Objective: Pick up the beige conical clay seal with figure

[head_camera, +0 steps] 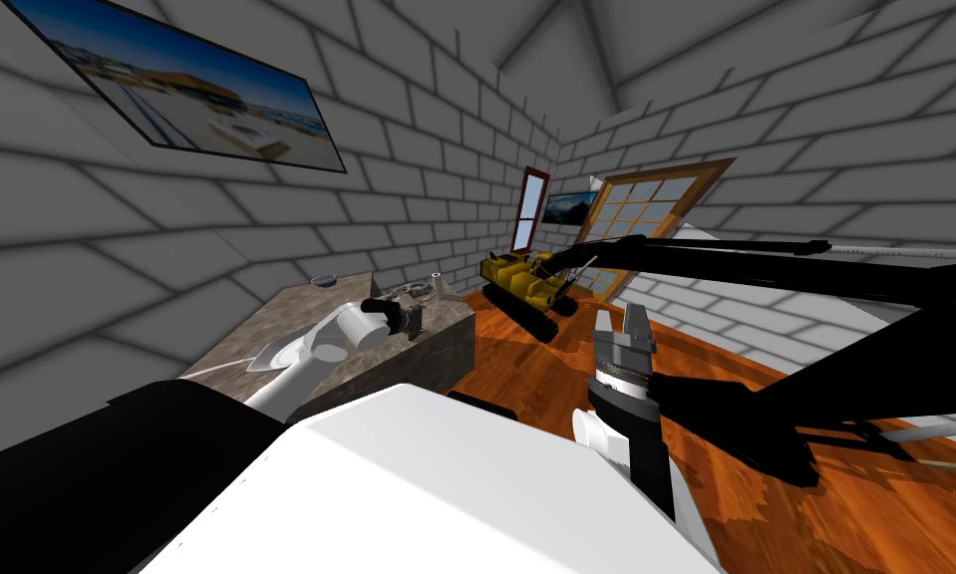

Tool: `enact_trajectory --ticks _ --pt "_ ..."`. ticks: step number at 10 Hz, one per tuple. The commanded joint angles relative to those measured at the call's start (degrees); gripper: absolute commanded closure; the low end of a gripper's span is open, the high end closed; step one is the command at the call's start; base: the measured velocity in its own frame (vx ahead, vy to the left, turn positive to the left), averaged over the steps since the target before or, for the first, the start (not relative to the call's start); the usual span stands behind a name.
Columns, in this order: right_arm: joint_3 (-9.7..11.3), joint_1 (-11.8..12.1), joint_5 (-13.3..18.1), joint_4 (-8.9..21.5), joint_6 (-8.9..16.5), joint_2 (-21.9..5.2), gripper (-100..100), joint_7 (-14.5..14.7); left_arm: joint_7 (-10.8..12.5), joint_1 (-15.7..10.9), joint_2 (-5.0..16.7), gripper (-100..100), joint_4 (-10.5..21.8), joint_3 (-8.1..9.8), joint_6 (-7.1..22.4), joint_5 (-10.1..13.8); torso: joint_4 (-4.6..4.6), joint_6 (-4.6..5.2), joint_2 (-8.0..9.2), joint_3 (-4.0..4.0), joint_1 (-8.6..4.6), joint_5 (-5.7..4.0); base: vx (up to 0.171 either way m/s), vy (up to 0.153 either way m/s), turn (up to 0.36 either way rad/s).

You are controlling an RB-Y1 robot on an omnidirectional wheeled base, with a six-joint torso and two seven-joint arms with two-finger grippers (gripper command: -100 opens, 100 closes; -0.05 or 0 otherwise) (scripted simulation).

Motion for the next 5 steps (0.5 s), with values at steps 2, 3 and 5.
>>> enact_trajectory --ticks 2,3,5 --pt "0.00 0.00 0.00 0.00 0.00 0.00 0 0.00 0.41 0.05 1.03 -100 0.52 0.26 3.94 2.39 0.00 0.00 0.01 0.00 -0.05 -0.01 0.047 0.043 -0.002" --pt "0.00 0.00 0.00 0.00 0.00 0.00 0 0.00 0.68 0.00 1.51 -100 0.83 0.20 5.38 3.58 0.00 0.00 0.03 0.01 -0.04 -0.01 0.072 0.060 -0.003" --pt "0.00 0.00 0.00 0.00 0.00 0.00 0 0.00 0.92 0.01 1.90 -100 1.17 0.08 7.50 4.65 -0.01 0.00 -0.01 -0.01 -0.04 0.00 0.045 0.041 -0.004"
